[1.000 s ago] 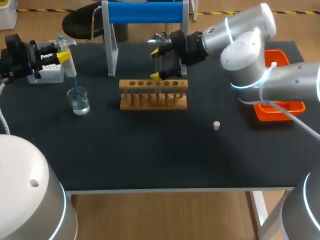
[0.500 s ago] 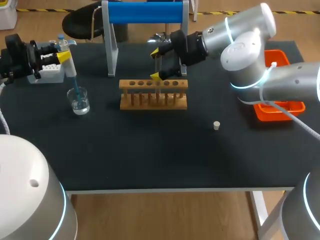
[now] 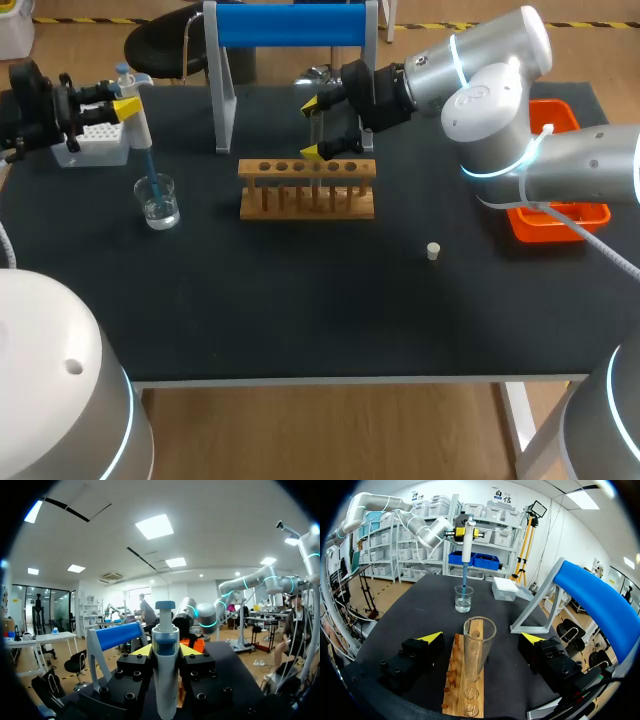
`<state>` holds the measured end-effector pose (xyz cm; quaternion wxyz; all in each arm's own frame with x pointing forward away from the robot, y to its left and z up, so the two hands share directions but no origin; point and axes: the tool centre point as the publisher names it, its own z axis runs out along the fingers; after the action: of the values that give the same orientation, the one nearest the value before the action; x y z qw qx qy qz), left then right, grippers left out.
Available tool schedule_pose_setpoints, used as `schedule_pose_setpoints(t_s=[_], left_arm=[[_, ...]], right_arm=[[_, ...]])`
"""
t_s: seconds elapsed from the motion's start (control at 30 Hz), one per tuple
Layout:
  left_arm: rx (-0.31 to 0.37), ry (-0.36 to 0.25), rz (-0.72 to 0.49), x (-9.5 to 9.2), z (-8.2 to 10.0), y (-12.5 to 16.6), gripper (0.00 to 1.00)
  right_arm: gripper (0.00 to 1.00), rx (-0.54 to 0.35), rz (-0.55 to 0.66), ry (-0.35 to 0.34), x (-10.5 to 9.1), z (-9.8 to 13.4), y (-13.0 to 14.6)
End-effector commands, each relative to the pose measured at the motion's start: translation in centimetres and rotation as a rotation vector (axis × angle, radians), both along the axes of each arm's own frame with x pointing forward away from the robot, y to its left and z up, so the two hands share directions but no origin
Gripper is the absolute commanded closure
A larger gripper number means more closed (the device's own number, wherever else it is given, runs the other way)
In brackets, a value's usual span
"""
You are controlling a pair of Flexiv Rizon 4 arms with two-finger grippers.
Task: Invert the test tube, pick up the pipette, mount the tip to pipette, aspirate from beaker and dispense into the tube, eject the tip, return the pipette, and cap with the stopper.
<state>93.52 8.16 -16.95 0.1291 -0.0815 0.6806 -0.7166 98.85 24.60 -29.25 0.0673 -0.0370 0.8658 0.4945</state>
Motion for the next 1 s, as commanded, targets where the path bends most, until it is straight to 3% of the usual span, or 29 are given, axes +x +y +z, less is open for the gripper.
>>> schedule_pose_setpoints(t_s=[0.03, 0.7, 1.0], left_arm=[[0.021, -0.002, 0.005, -0.5, 1.2, -0.1, 1.0], [0.098, -0.064, -0.024, -1.3, 6.6, -3.4, 1.0], [0.134, -0.02, -0.068, -1.2, 9.2, -6.4, 1.0]], right_arm=[[0.0, -0.004, 0.002, 0.002, 0.0, 0.1, -0.1], [0.0, -0.004, 0.002, 0.002, 0.0, 0.1, -0.1], [0.0, -0.004, 0.002, 0.002, 0.0, 0.1, -0.1]])
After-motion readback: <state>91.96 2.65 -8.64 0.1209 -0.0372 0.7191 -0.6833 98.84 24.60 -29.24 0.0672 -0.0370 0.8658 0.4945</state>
